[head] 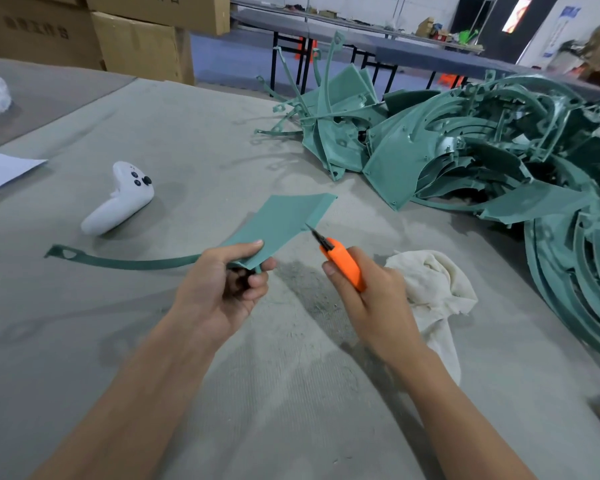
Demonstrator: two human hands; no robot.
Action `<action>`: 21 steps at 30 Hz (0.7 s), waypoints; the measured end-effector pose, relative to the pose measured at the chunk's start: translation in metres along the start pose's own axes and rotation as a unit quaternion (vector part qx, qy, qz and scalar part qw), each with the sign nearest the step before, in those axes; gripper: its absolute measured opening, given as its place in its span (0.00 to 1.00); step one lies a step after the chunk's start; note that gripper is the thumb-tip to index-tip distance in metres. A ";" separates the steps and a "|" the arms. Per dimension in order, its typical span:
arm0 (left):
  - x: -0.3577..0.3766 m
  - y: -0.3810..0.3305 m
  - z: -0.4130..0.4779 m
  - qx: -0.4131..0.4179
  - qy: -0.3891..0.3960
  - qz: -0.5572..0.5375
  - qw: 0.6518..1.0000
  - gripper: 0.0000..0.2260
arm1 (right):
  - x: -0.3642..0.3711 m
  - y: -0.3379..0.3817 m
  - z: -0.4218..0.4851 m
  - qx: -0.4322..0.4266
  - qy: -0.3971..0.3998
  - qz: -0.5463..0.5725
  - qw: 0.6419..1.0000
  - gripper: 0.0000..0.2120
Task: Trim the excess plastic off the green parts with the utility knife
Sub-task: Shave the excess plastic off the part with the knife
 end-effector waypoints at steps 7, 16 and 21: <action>0.000 -0.001 0.000 0.004 0.002 0.009 1.000 0.06 | -0.001 -0.010 0.002 -0.001 0.010 0.001 1.000 0.17; -0.004 -0.002 0.000 -0.001 0.002 0.014 1.000 0.06 | -0.014 -0.031 0.003 0.067 -0.022 0.066 0.995 0.20; -0.002 -0.003 0.001 0.008 0.008 0.032 0.999 0.07 | -0.002 -0.023 0.002 0.025 0.040 0.059 0.997 0.18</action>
Point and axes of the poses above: each hand's wrist, its own z-axis towards the middle knuckle, its own x-axis out of the palm, y = z × x, the point moved 6 cm from there along z, towards the middle knuckle, and after that the axes turned 10 degrees about -z, right-handed, at the moved point
